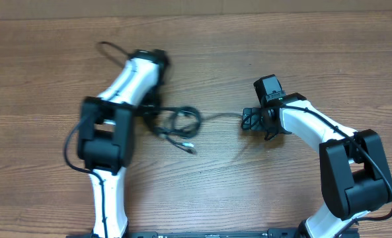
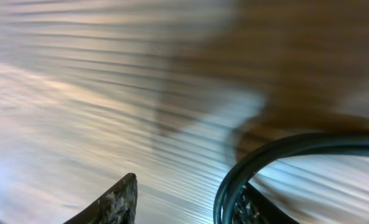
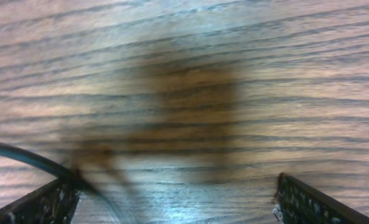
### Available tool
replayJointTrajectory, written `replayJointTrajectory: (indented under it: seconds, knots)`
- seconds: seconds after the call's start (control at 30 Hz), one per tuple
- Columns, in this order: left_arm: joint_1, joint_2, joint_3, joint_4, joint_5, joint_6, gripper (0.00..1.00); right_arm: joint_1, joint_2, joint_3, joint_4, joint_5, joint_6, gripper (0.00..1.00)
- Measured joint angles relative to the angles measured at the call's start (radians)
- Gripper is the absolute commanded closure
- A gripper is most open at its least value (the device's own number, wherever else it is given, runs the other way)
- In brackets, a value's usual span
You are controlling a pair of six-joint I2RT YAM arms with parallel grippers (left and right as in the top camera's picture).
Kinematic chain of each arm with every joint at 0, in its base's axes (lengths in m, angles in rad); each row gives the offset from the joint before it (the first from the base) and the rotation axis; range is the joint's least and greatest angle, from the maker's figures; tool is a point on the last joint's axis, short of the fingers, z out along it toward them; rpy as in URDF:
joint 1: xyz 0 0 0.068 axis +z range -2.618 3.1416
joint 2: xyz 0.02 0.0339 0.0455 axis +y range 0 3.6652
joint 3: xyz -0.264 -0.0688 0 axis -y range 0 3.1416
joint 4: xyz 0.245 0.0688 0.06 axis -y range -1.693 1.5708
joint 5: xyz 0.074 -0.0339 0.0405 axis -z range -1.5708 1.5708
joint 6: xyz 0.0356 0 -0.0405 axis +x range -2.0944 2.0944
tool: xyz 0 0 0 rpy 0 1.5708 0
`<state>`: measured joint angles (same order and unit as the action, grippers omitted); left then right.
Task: Untangle cables
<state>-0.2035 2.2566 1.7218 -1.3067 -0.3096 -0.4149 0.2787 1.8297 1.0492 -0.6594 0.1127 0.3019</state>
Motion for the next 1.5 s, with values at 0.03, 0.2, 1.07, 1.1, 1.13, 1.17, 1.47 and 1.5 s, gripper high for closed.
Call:
replayJointTrajectory:
  seconds: [0.03,0.2,1.07,1.1,1.13,1.17,1.47,1.5]
  knots:
    - [0.036,0.003,0.000,-0.010,-0.014,0.000,0.51,-0.001,0.000,0.000,-0.002,0.002,0.002,0.01]
    - [0.135,0.005,0.000,-0.021,0.000,0.033,0.53,-0.001,0.000,0.000,-0.004,0.004,0.016,0.00]
    - [-0.192,0.011,0.151,0.138,0.283,0.315,0.96,-0.006,0.061,0.235,-0.238,-0.344,-0.091,0.45]
    - [-0.198,0.011,0.166,0.146,0.294,0.316,0.96,-0.004,0.061,0.227,-0.235,-0.351,-0.084,0.40]
    - [-0.202,0.011,0.179,0.156,0.308,0.318,0.96,-0.002,0.061,0.219,-0.232,-0.354,-0.090,0.37]
    - [-0.206,0.011,0.186,0.163,0.323,0.318,0.96,0.000,0.061,0.211,-0.229,-0.360,-0.093,0.36]
    - [-0.266,0.011,0.188,0.182,0.400,0.321,0.96,0.012,0.061,0.120,-0.052,-0.375,-0.093,0.34]
    - [-0.268,0.011,0.188,0.183,0.403,0.320,0.96,0.012,0.061,0.107,-0.028,-0.375,-0.092,0.34]
